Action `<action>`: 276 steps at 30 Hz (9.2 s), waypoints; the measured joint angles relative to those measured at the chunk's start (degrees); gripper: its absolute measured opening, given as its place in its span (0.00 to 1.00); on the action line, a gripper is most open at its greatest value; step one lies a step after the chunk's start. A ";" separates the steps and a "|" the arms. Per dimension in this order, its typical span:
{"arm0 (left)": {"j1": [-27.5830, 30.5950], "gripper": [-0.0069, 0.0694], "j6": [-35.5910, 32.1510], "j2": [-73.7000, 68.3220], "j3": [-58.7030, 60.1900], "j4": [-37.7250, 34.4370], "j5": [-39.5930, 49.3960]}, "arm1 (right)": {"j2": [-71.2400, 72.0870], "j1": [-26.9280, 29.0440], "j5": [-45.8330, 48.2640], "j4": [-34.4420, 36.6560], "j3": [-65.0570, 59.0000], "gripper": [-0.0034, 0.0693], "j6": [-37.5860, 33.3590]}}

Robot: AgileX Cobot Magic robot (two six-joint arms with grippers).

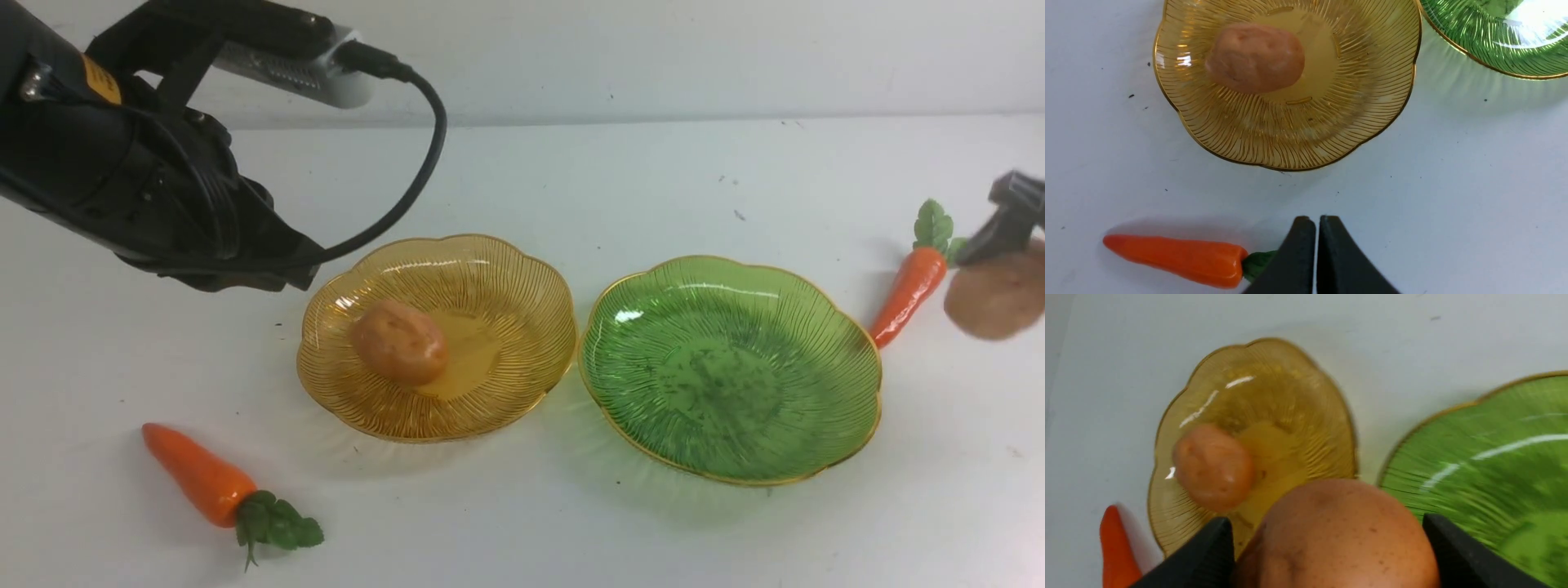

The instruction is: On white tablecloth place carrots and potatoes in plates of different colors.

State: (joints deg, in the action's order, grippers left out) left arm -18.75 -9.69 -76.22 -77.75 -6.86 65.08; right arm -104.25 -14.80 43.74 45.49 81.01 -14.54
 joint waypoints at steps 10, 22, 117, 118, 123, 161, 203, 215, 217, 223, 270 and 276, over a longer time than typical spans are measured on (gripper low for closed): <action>0.00 0.09 0.04 0.12 0.00 -0.06 2.55 | -15.63 -12.52 -2.71 1.46 14.35 0.77 -0.35; 0.00 0.09 6.13 5.39 0.00 6.01 6.40 | -25.47 -14.07 6.07 -6.37 26.27 0.95 6.77; -18.82 0.77 12.45 -52.70 -44.15 -4.10 1.74 | 10.26 22.45 21.06 -36.33 7.93 0.06 11.40; -18.82 0.67 12.67 -52.32 -45.65 -2.19 3.27 | 8.27 22.45 18.90 -36.27 7.93 0.10 11.68; -18.77 0.13 12.83 -46.22 -50.32 8.99 5.42 | -0.59 22.45 11.28 -33.36 7.93 0.38 11.44; -18.90 0.09 17.72 -14.18 -24.68 14.75 6.76 | -12.81 26.05 2.52 -30.97 14.71 0.43 13.84; -18.94 0.09 20.30 14.87 -7.21 14.73 7.98 | -2.02 6.51 26.88 -33.44 13.13 0.86 16.81; -18.94 0.09 20.30 15.49 -4.83 15.44 7.95 | 44.12 6.51 23.44 -37.23 -0.20 0.15 15.21; -18.94 0.09 20.30 15.49 -4.69 15.44 7.01 | 53.25 6.51 17.71 -38.43 -5.76 0.09 15.32; -18.94 0.09 20.30 15.49 -4.64 15.43 4.83 | 83.09 6.51 -8.88 -41.93 -29.00 0.03 17.07; -12.45 0.09 27.30 68.88 51.28 18.89 -33.95 | 104.83 6.51 -28.58 -43.12 -61.12 0.03 22.76; 7.07 0.09 9.13 75.30 67.24 5.20 -46.85 | 104.83 6.51 -28.53 -43.17 -61.12 0.03 22.81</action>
State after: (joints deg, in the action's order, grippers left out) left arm -11.68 -0.57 -0.92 -10.51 -1.67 18.23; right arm 0.58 -8.29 15.21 2.32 19.89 8.27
